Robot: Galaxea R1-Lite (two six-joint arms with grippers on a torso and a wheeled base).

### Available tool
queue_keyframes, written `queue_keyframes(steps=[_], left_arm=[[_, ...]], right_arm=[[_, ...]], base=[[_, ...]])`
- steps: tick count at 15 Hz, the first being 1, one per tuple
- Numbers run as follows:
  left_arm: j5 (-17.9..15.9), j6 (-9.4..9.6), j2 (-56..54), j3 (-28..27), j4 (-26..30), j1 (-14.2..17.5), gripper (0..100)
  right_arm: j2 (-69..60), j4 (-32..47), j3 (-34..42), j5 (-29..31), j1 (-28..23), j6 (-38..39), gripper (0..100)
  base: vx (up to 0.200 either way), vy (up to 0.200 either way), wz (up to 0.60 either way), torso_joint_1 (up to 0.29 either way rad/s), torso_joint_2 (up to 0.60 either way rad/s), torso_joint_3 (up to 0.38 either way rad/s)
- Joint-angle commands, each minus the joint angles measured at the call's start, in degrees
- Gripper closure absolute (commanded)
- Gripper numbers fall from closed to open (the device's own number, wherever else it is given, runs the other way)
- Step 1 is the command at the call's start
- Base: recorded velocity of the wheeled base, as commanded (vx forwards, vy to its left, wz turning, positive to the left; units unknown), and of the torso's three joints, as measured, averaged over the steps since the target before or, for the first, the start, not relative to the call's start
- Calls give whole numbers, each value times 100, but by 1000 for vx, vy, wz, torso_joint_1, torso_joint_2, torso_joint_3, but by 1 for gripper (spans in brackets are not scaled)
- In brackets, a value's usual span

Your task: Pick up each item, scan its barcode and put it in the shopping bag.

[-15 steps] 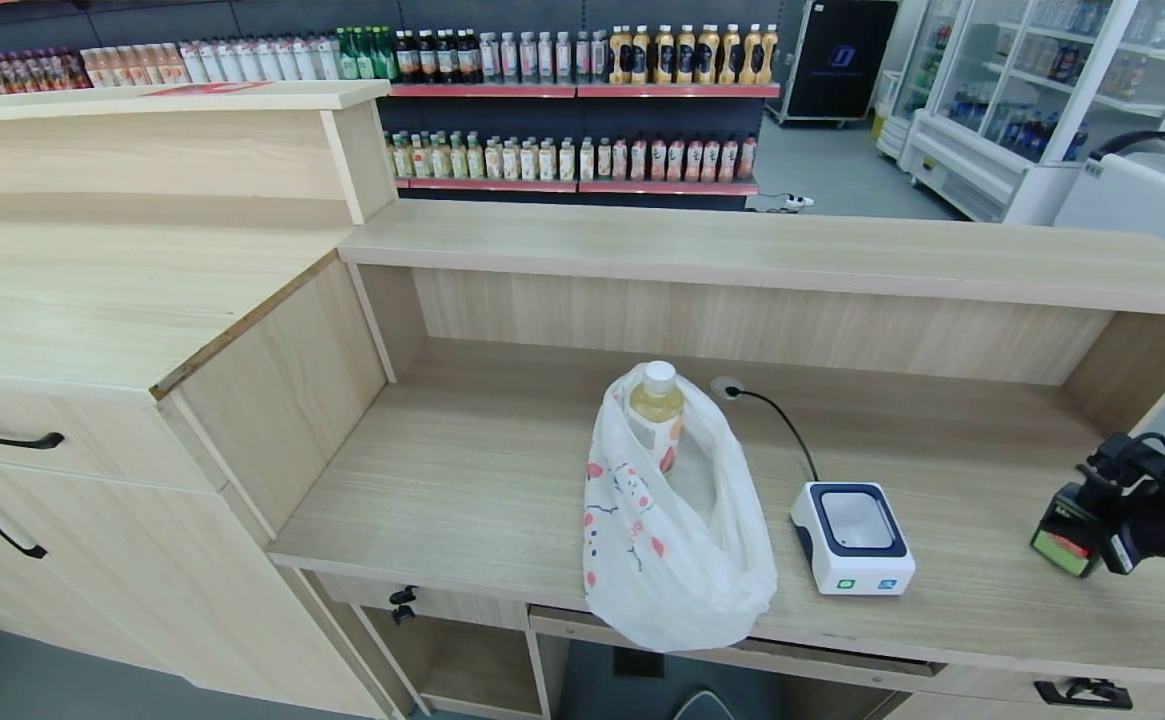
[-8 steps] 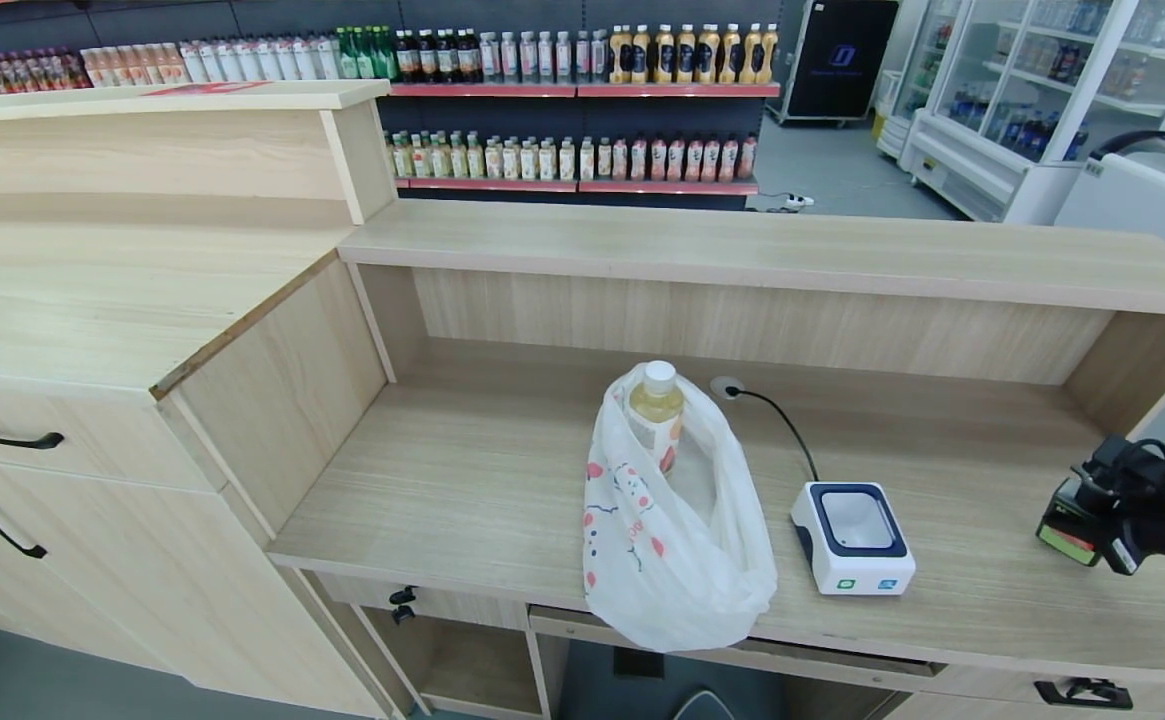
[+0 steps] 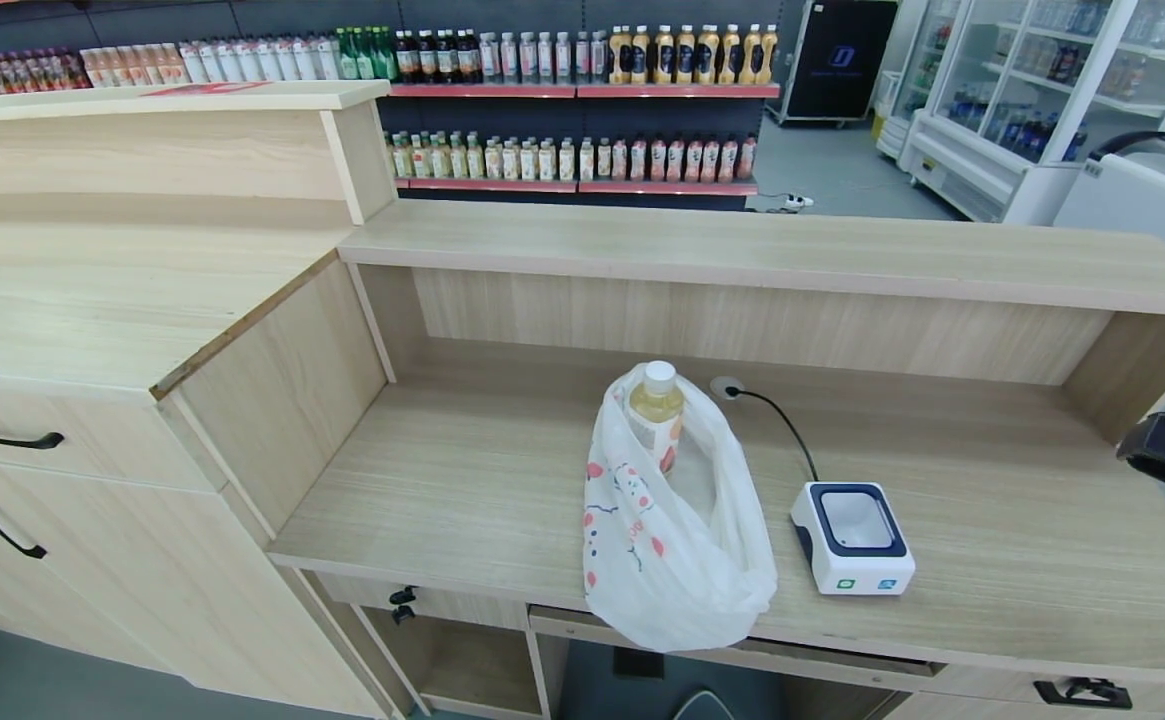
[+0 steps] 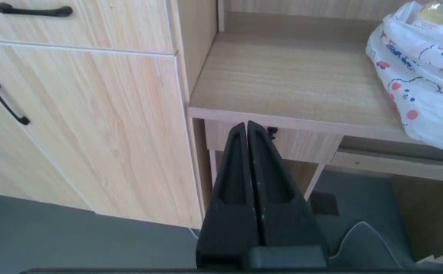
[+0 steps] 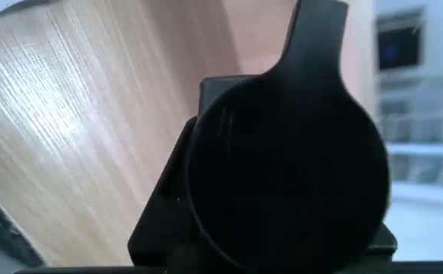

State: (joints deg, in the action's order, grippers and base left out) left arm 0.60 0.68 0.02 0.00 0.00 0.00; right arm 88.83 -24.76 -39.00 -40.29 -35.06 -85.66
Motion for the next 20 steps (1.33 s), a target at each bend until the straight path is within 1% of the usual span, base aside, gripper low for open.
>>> queue_keyframes(steps=[1, 2, 3, 4, 5, 6, 7, 8, 9, 10, 12, 13, 16, 17, 18, 19, 20], left_arm=[[2, 2, -2, 0, 0, 0, 100], [2, 2, -2, 0, 0, 0, 100], [2, 2, -2, 0, 0, 0, 100], [2, 2, -2, 0, 0, 0, 100], [2, 2, -2, 0, 0, 0, 100], [2, 2, -2, 0, 0, 0, 100], [2, 2, -2, 0, 0, 0, 100], [2, 2, -2, 0, 0, 0, 100], [2, 2, -2, 0, 0, 0, 100], [2, 2, -2, 0, 0, 0, 100], [2, 2, -2, 0, 0, 0, 100], [2, 2, -2, 0, 0, 0, 100], [2, 2, -2, 0, 0, 0, 100], [2, 2, -2, 0, 0, 0, 100], [2, 2, -2, 0, 0, 0, 100], [2, 2, -2, 0, 0, 0, 100], [2, 2, -2, 0, 0, 0, 100]], right_arm=[[-2010, 6, 1017, -366, 614, -1409, 100], [-2160, 6, 1043, -427, 992, -2262, 100], [-2212, 6, 999, -533, 1485, -3360, 100], [-2221, -3, 982, -541, 1862, -4002, 100], [-2204, -11, 964, -559, 2618, -4951, 100], [-2160, -64, 964, -559, 3084, -5479, 100], [-2037, -301, 999, -550, 3497, -5988, 100], [-1887, -609, 999, -550, 3849, -6340, 100], [-1808, -952, 999, -550, 4148, -6542, 100], [-1755, -1295, 1017, -550, 4385, -6560, 100], [-1878, -1673, 982, -524, 4745, -6533, 100], [-1896, -1734, 982, -515, 4947, -6516, 100], [-1755, -1743, 1087, -471, 5985, -6498, 100], [-1782, -1734, 1105, -234, 6301, -6498, 100], [-1826, -1699, 1114, -67, 6486, -6498, 100], [-1843, -1699, 1114, -58, 6617, -6472, 100], [-1834, -1699, 1114, -58, 6863, -6463, 100]], base=[[0, 0, 0, 0, 0, 0], [0, 0, 0, 0, 0, 0], [0, 0, 0, 0, 0, 0], [0, 0, 0, 0, 0, 0], [0, 0, 0, 0, 0, 0], [0, 0, 0, 0, 0, 0], [0, 0, 0, 0, 0, 0], [0, 0, 0, 0, 0, 0], [0, 0, 0, 0, 0, 0], [0, 0, 0, 0, 0, 0], [0, 0, 0, 0, 0, 0], [0, 0, 0, 0, 0, 0], [0, 0, 0, 0, 0, 0], [0, 0, 0, 0, 0, 0], [0, 0, 0, 0, 0, 0], [0, 0, 0, 0, 0, 0], [0, 0, 0, 0, 0, 0]])
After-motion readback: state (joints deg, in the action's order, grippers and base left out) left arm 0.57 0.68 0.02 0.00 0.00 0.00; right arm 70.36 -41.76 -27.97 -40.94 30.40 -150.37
